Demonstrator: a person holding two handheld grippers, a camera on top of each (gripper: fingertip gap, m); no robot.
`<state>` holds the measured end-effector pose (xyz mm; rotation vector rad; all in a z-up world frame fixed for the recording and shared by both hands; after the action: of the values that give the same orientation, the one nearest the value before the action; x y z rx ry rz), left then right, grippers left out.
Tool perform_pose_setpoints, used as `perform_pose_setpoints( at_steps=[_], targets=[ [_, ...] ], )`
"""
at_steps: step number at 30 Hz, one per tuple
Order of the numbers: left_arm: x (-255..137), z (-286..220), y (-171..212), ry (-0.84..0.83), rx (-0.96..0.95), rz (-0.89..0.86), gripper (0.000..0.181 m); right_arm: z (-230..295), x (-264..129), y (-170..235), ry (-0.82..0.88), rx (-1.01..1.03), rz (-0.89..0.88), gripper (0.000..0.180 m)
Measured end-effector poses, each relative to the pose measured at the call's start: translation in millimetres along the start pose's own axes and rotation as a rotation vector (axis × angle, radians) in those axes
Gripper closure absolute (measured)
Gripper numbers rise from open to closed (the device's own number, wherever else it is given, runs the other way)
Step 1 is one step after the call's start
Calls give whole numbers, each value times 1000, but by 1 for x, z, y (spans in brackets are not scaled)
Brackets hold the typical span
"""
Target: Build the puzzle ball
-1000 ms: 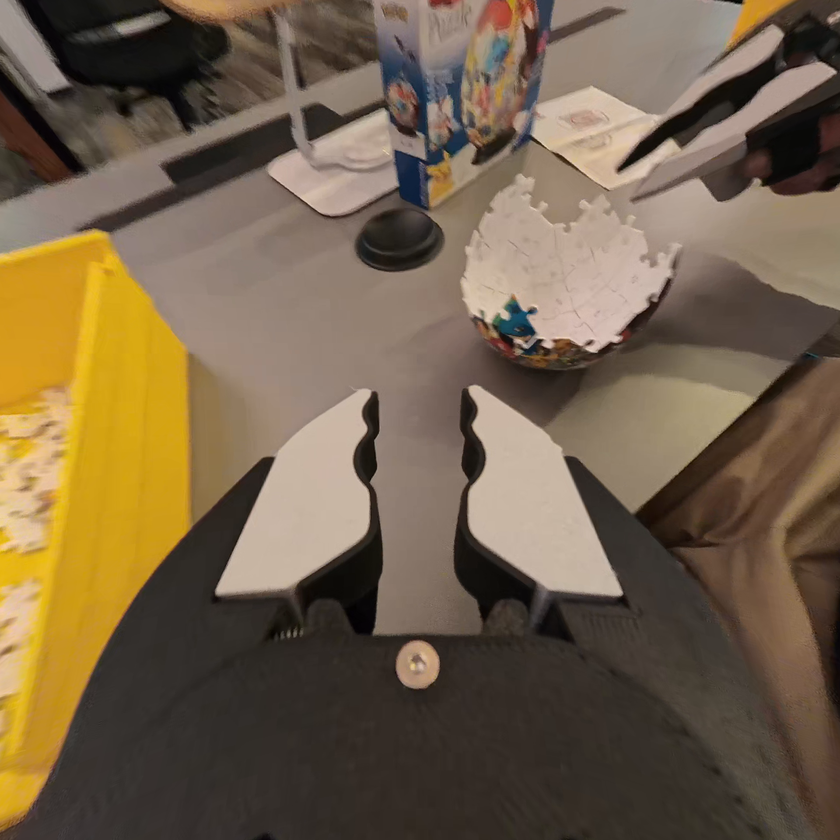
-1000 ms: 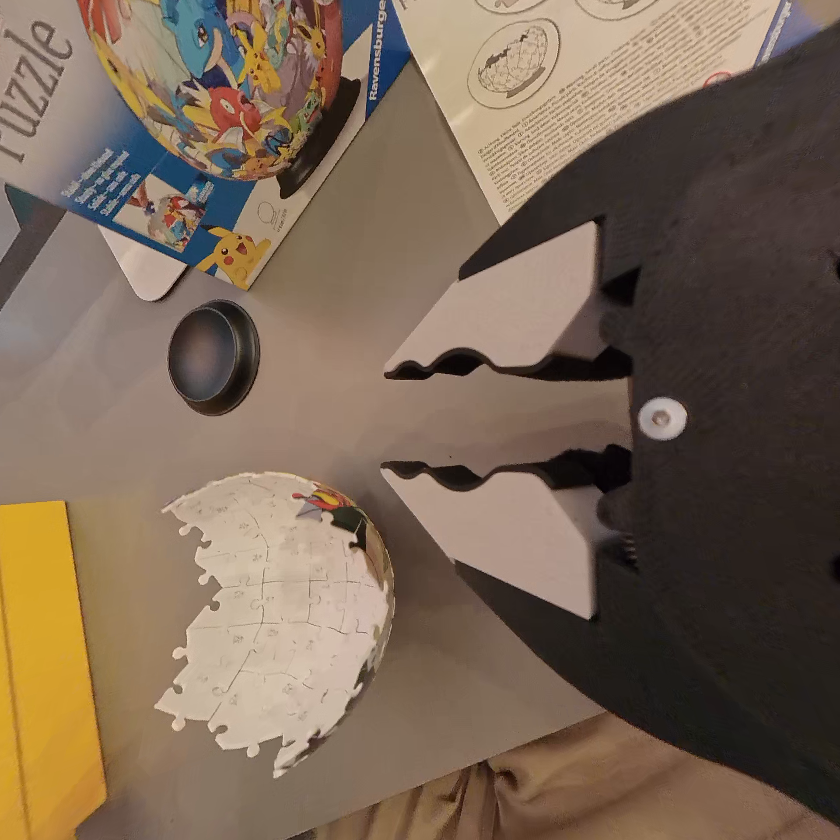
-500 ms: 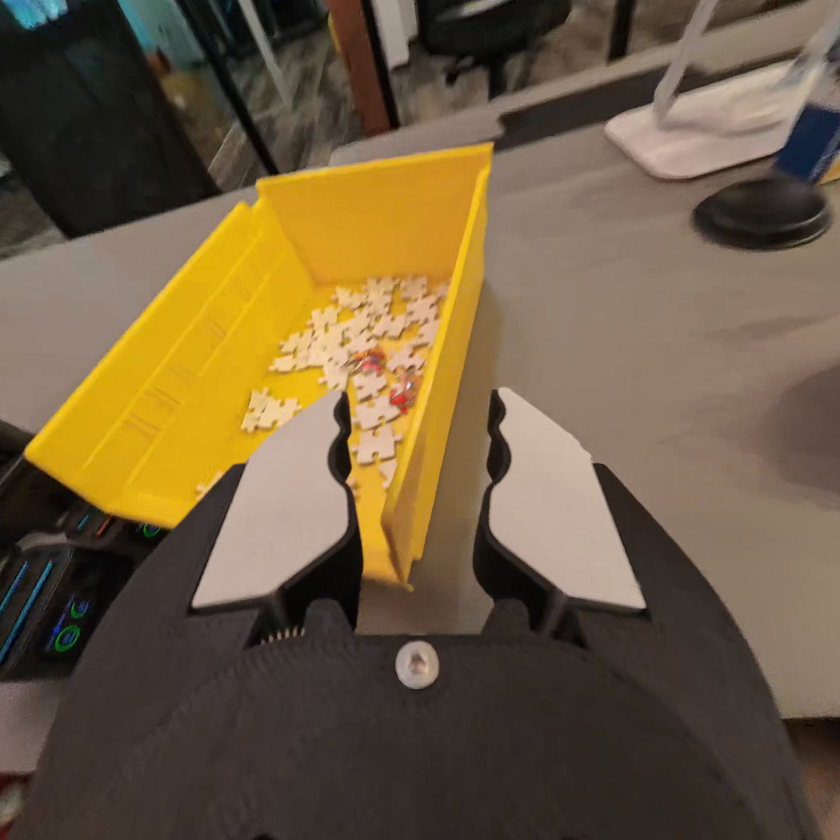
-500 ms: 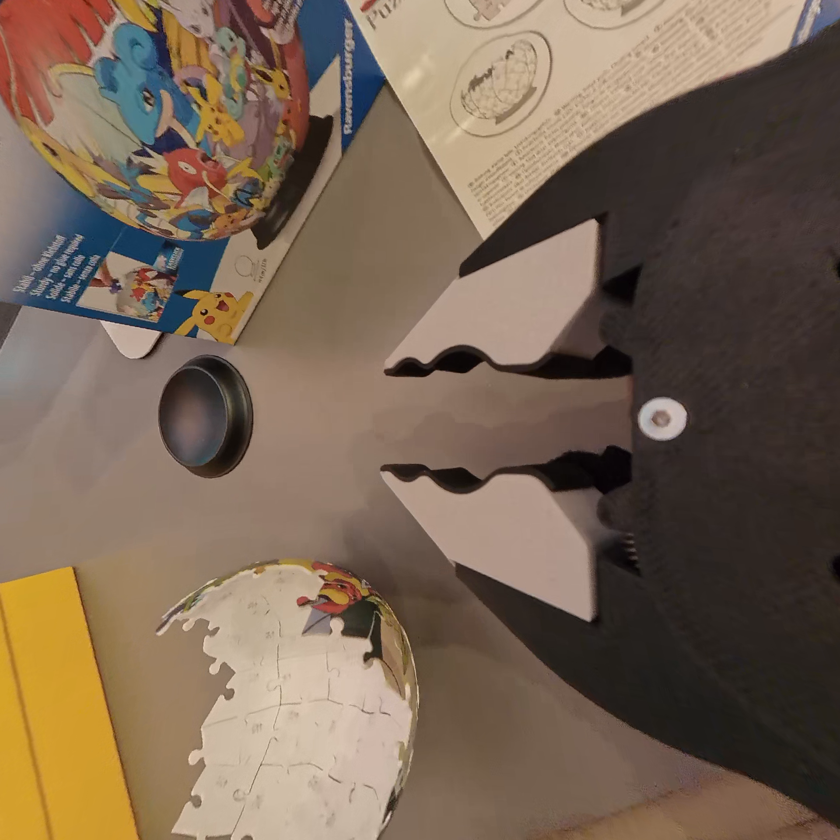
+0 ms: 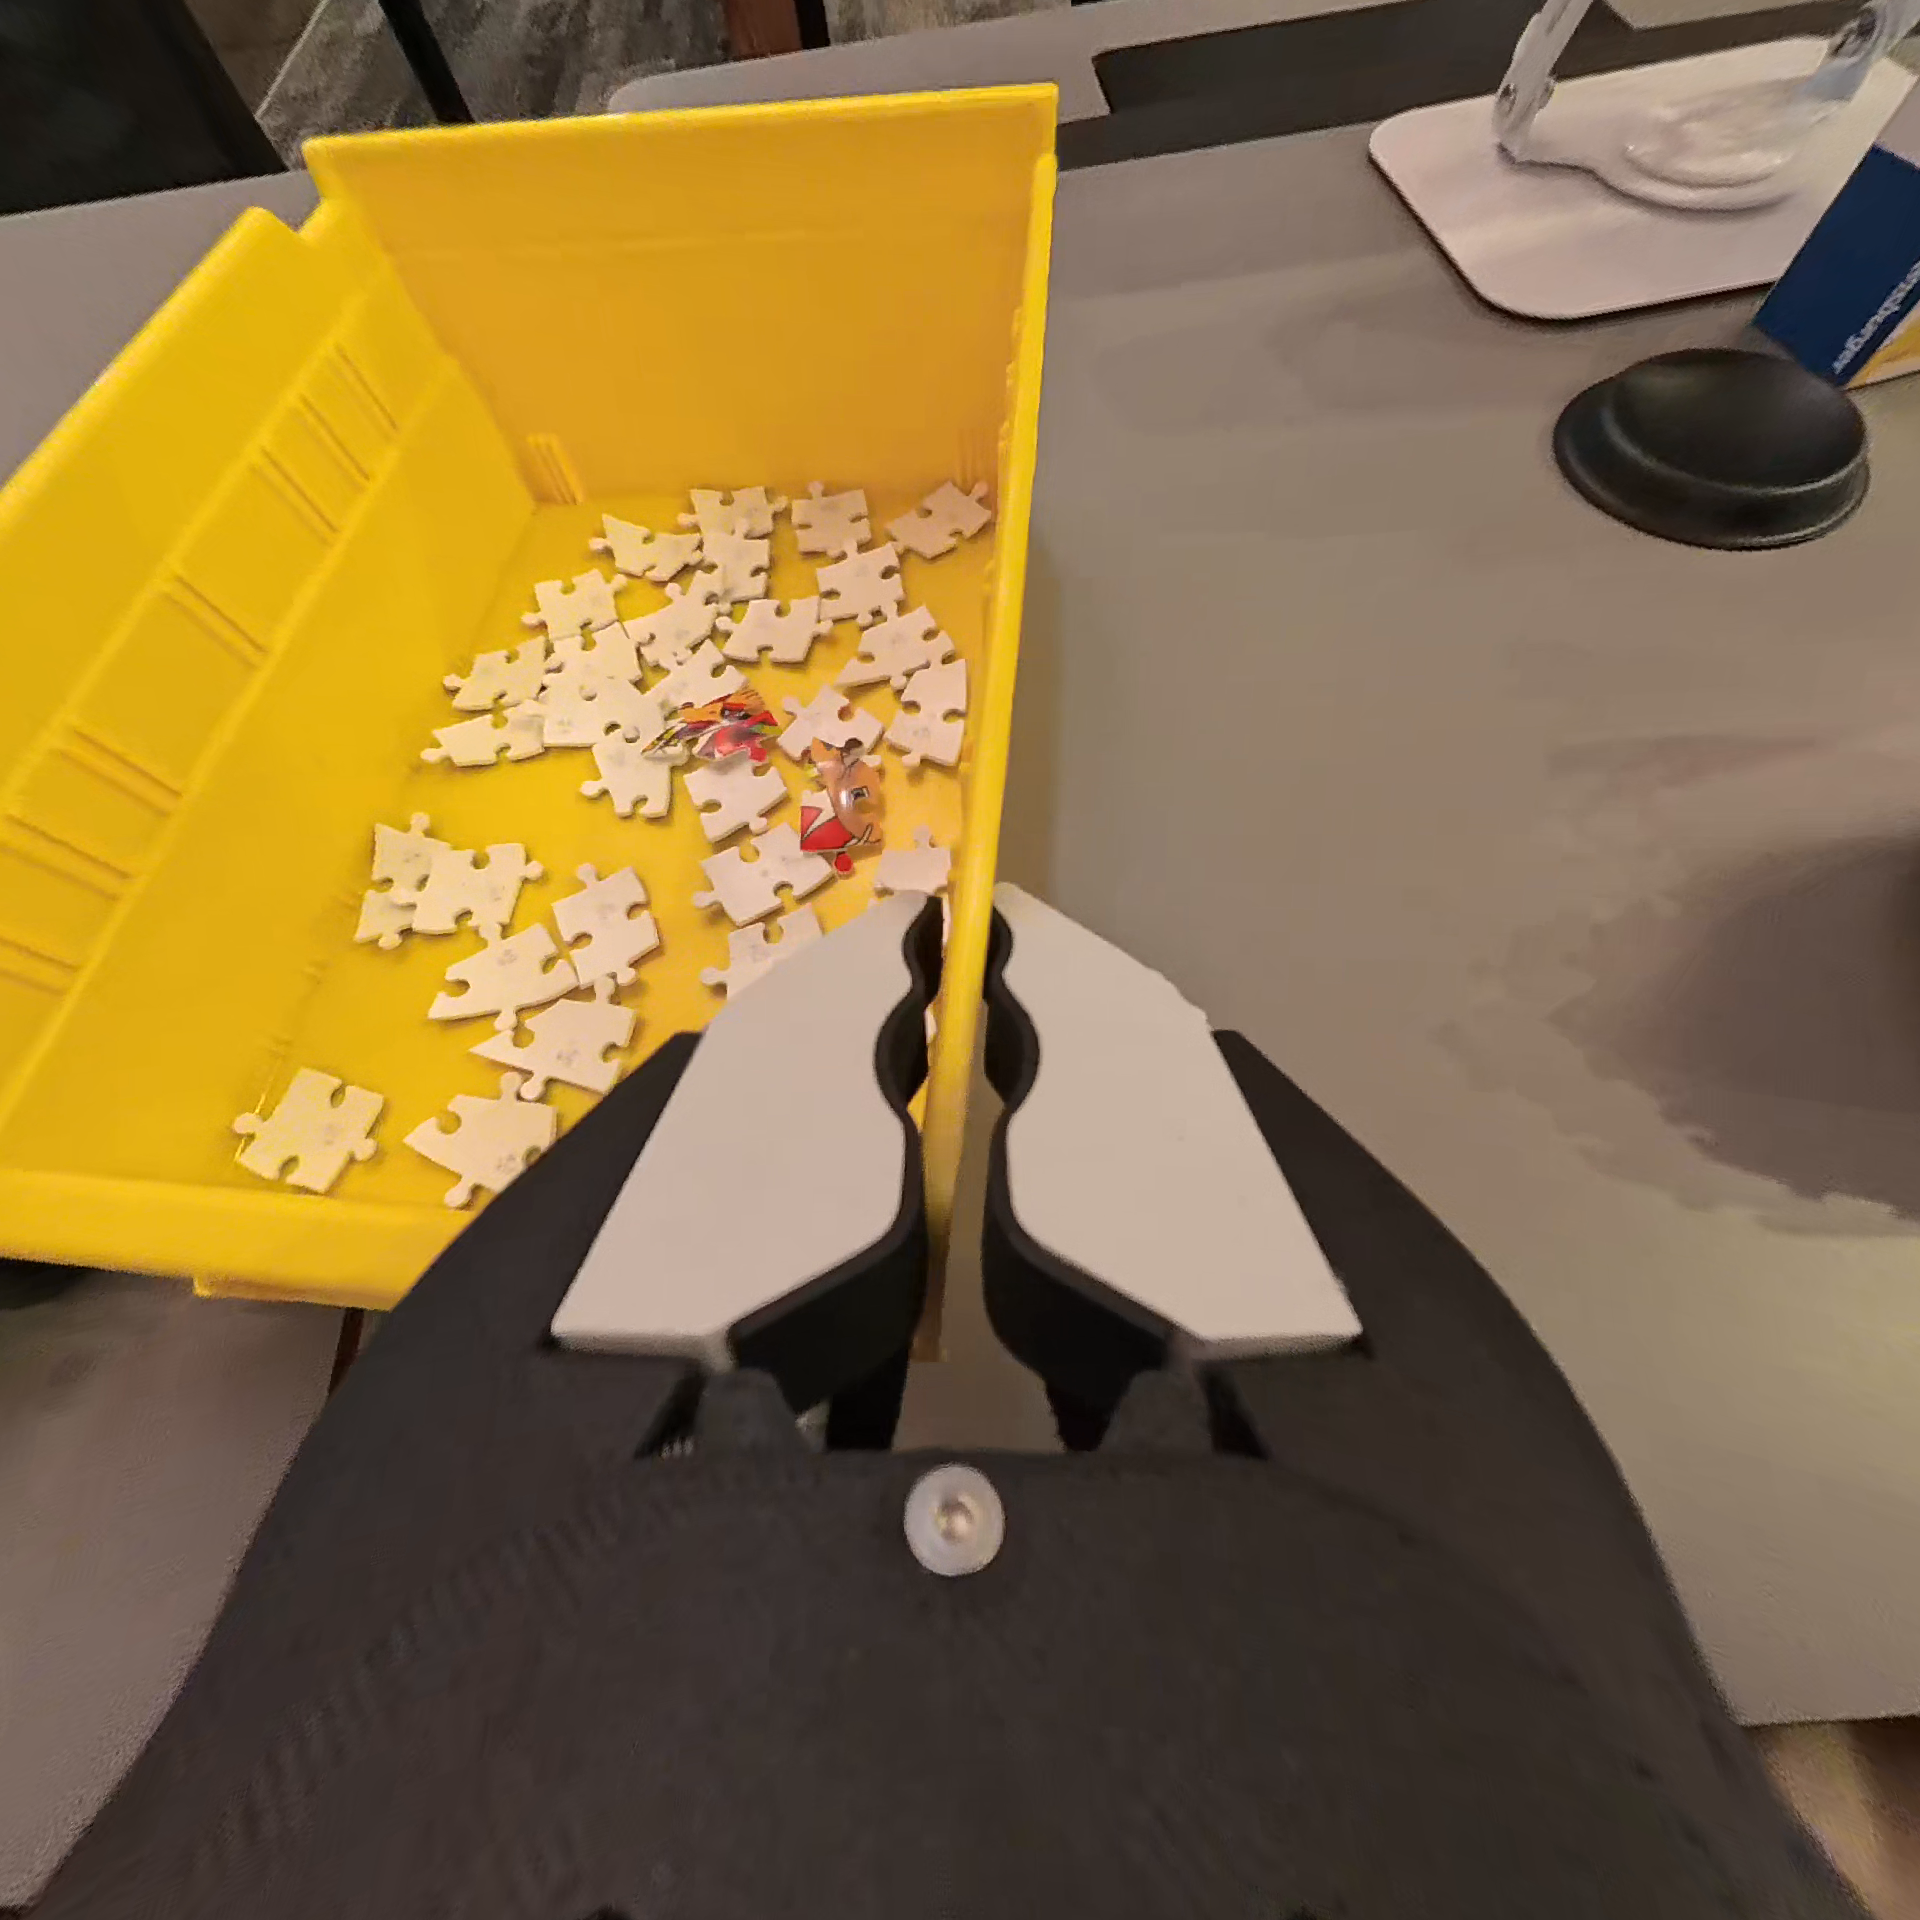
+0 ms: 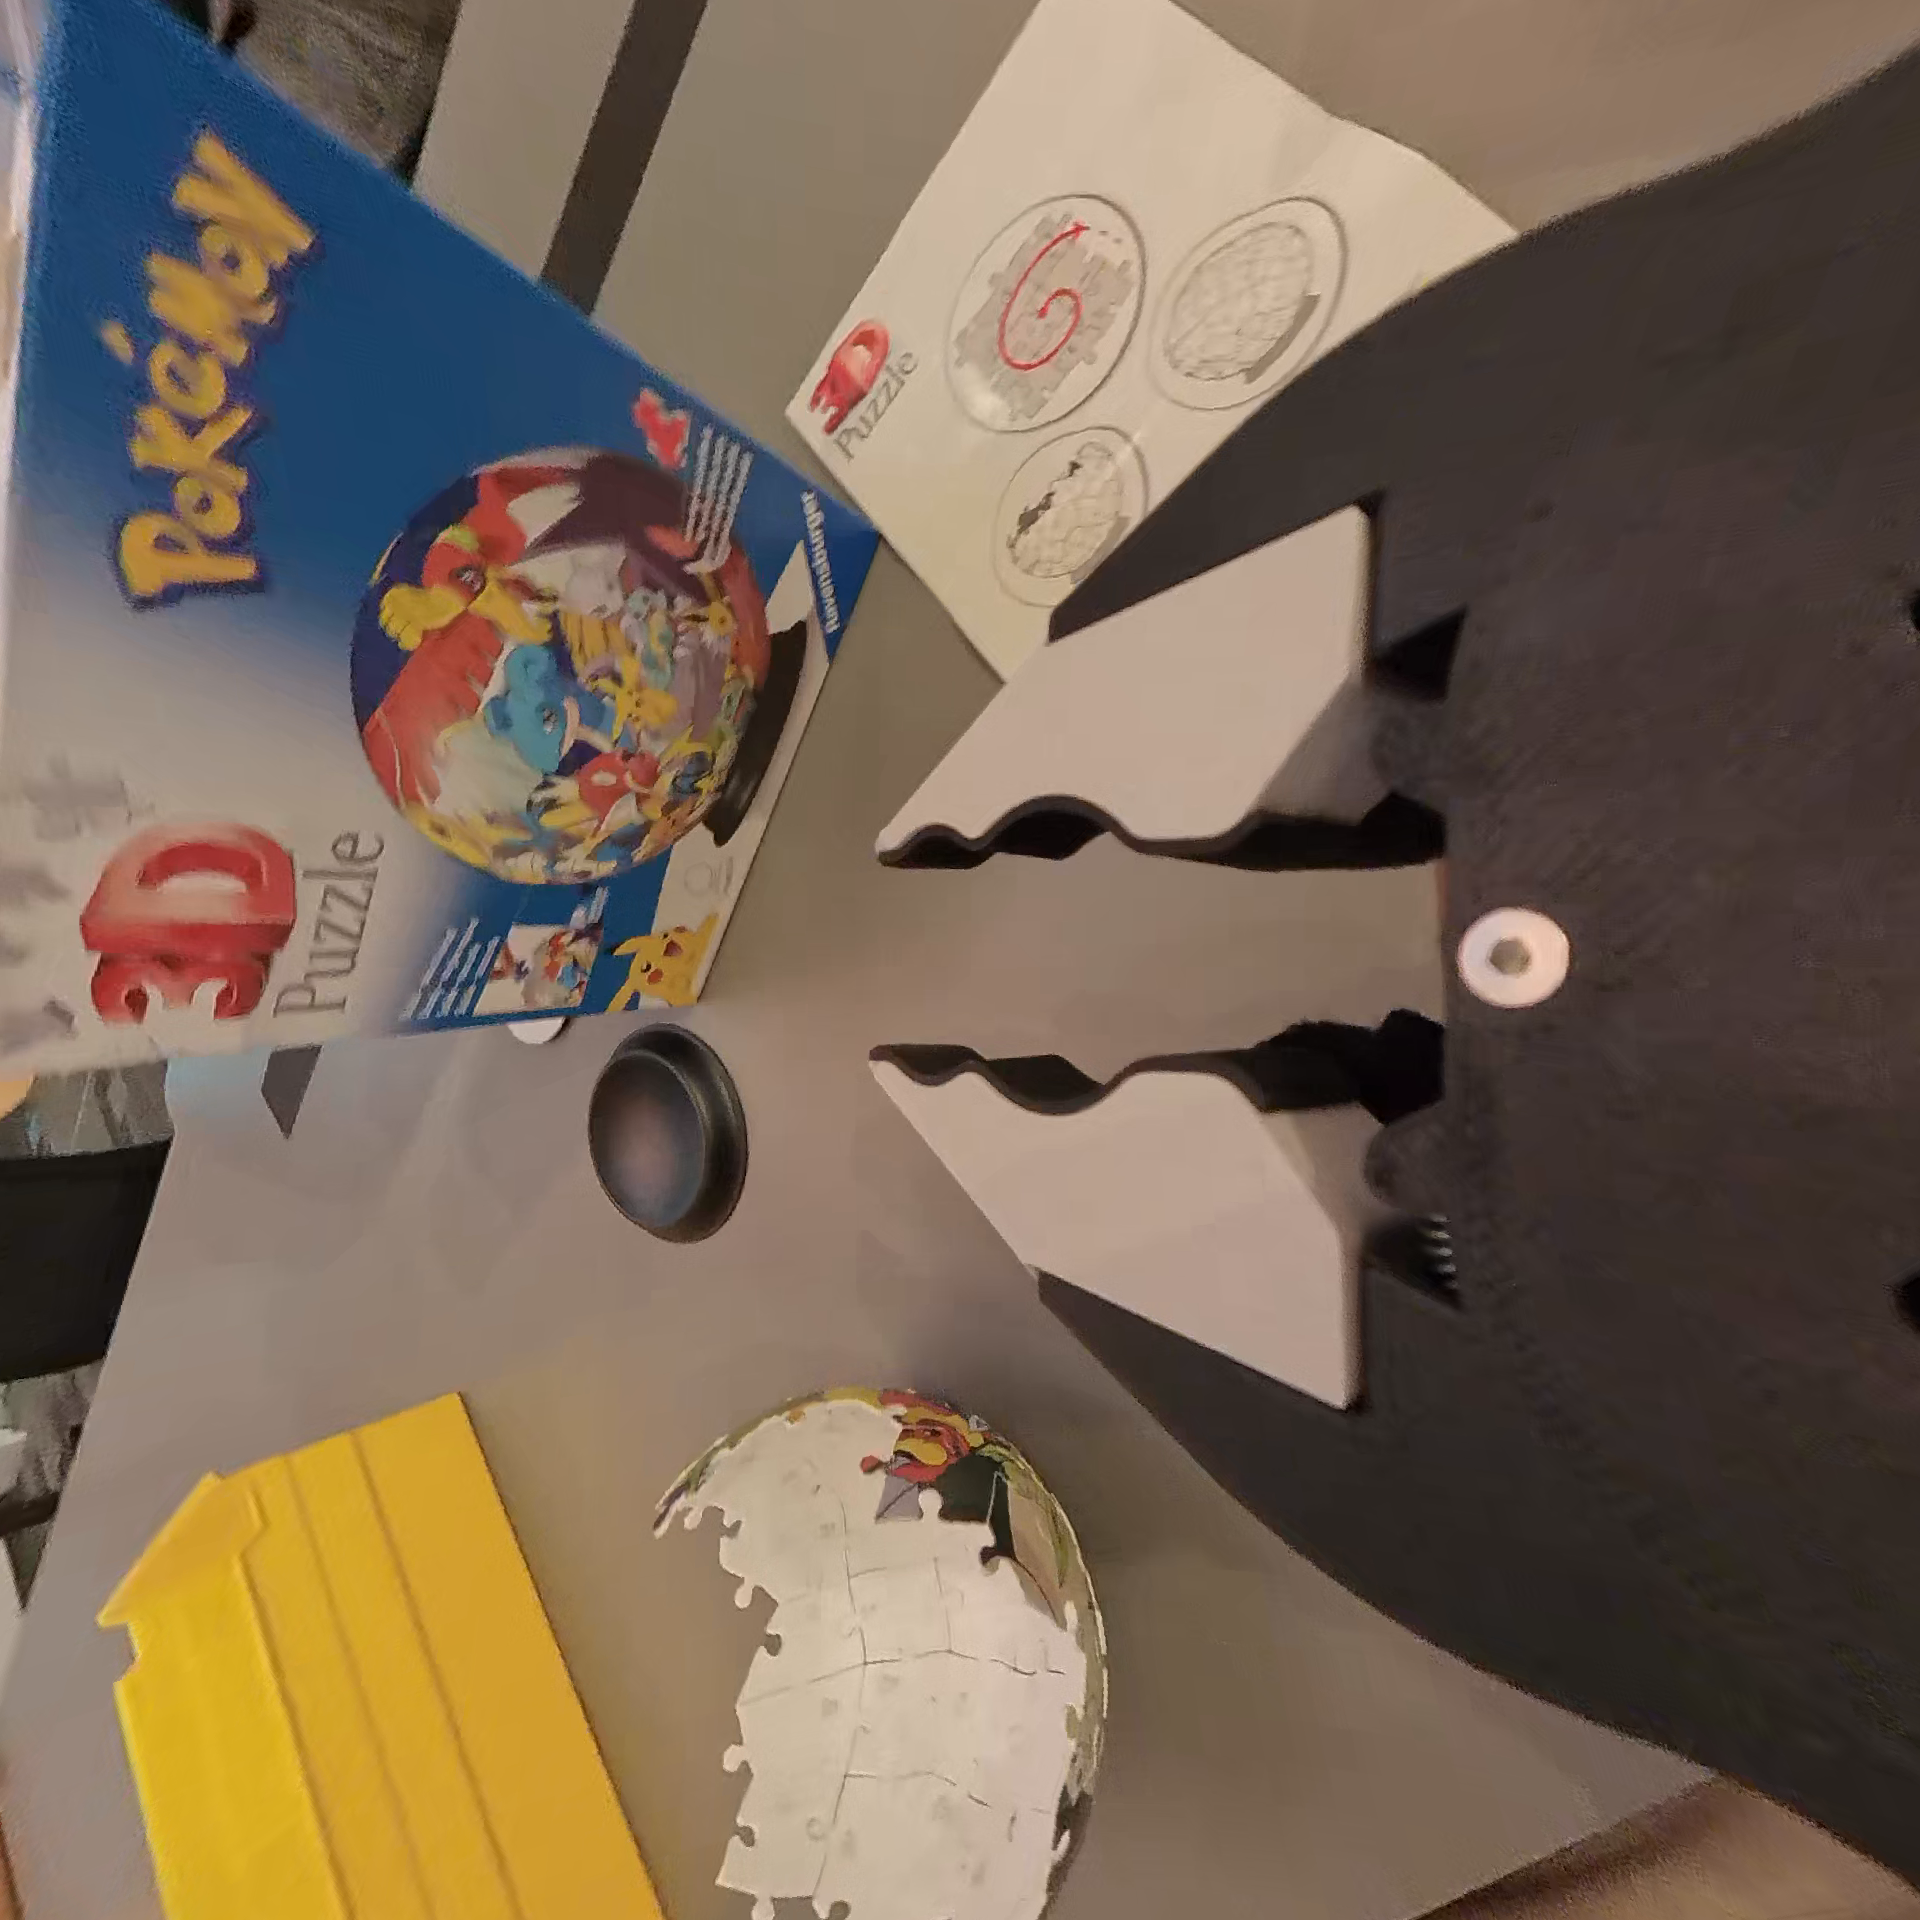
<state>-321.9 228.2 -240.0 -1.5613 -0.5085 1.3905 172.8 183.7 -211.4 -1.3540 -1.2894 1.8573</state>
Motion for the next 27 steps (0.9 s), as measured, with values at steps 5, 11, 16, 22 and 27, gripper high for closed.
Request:
perform_pose_setpoints(
  at_steps=[5,11,16,22,27],
  targets=[
    [1,-12,-4,100,5,-5,157,-9,-2,8,16,22,10,147],
    [-27,4,-12,207,-90,-129,138,2,13,17,-2,-62,59,146],
    [-47,52,-5,135,-204,-169,144,14,30,23,-59,-67,103,145],
    [-37,95,7,18,-99,-35,143,34,58,34,-147,-88,194,143],
    [-29,121,1,-17,-18,31,144,37,73,43,-183,-83,238,142]
  ],
)
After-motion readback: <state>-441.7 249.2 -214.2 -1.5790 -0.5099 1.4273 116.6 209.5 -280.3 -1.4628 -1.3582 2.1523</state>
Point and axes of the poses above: each gripper's, where its closed fingertips meet, x out along the fingers, y out of its underside, z = x × y across the jaws, the point moved 8 cm from there along -x, back along the fingers, and after that the axes turned 1 degree about x, right-handed, at the moved point
